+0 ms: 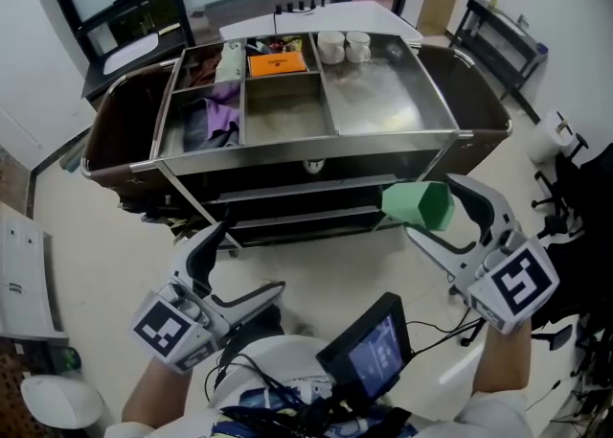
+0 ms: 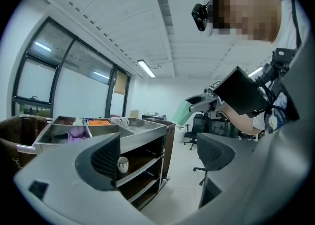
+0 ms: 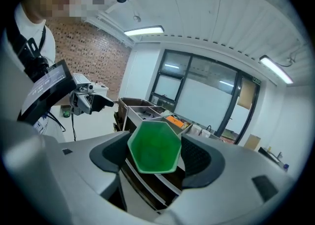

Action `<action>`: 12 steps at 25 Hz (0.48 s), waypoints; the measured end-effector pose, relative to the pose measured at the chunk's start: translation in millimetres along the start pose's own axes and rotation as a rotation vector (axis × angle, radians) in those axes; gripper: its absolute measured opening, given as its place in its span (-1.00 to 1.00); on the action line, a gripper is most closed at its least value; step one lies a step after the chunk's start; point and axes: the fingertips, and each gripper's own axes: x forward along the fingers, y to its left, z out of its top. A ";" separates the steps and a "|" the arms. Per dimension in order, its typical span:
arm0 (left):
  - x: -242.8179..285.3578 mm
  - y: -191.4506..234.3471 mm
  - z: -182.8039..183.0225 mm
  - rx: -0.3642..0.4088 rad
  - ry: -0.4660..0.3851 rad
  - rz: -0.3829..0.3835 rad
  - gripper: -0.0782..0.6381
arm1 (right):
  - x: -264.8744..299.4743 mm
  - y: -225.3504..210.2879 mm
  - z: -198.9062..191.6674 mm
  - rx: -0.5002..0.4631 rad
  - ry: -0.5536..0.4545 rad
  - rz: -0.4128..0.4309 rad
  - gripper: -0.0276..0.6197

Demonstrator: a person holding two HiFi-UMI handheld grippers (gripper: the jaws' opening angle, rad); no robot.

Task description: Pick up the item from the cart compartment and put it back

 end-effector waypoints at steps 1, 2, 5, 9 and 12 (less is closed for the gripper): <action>-0.6 1.1 0.3 0.004 0.002 0.011 0.52 | -1.4 -0.9 -0.7 -0.002 -0.002 -0.003 0.11; -0.8 2.4 1.3 0.003 0.000 0.018 0.52 | -2.3 -1.6 -1.8 0.002 0.001 -0.006 0.11; -0.4 4.0 10.2 -0.020 -0.032 0.000 0.52 | -4.0 -4.2 -1.9 0.016 0.010 -0.010 0.12; 5.3 18.7 14.6 -0.018 -0.058 -0.012 0.53 | 4.1 -15.3 0.0 0.011 0.018 -0.027 0.11; 11.7 36.0 9.3 -0.012 -0.041 -0.021 0.53 | 18.7 -20.5 -1.0 0.016 0.032 -0.031 0.11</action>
